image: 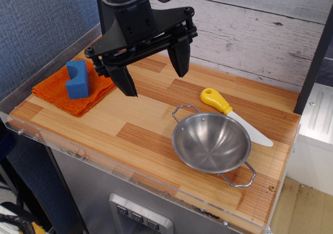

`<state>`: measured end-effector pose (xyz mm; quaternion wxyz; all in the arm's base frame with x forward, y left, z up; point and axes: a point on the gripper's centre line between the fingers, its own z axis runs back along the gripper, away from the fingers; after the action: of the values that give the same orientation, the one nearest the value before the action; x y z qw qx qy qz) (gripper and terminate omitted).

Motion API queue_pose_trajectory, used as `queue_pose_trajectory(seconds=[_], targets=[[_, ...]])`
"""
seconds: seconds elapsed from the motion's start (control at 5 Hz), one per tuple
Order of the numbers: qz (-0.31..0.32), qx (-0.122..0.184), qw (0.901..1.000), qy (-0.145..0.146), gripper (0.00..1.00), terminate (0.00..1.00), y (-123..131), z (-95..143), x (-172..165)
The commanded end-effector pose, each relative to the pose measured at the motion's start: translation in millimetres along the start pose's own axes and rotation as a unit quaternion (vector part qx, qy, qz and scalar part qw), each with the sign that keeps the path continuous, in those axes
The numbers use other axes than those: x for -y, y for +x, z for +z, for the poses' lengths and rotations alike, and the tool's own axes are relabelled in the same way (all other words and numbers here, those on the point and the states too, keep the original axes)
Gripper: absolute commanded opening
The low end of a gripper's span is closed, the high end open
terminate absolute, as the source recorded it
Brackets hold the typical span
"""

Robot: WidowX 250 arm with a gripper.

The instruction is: Move the blue block and drop into bowl

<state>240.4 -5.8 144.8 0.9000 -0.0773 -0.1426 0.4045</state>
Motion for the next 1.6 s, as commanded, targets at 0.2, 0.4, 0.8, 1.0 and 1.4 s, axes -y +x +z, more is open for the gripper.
queue_pose_trajectory(seconds=[0.2, 0.4, 0.8, 1.0, 1.4], targets=[[0.017, 0.002, 0.9999, 0.001, 1.0, 0.0, 4.7, 0.1, -4.6], [0.019, 0.005, 0.9998, 0.001, 1.0, 0.0, 5.4, 0.6, -6.4], [0.023, 0.008, 0.9997, 0.005, 1.0, 0.0, 6.1, -0.3, -9.9], [0.028, 0.014, 0.9995, 0.0, 1.0, 0.0, 15.6, 6.6, -14.7], [0.111, 0.015, 0.9937, 0.004, 1.0, 0.0, 52.0, -5.0, -46.8]])
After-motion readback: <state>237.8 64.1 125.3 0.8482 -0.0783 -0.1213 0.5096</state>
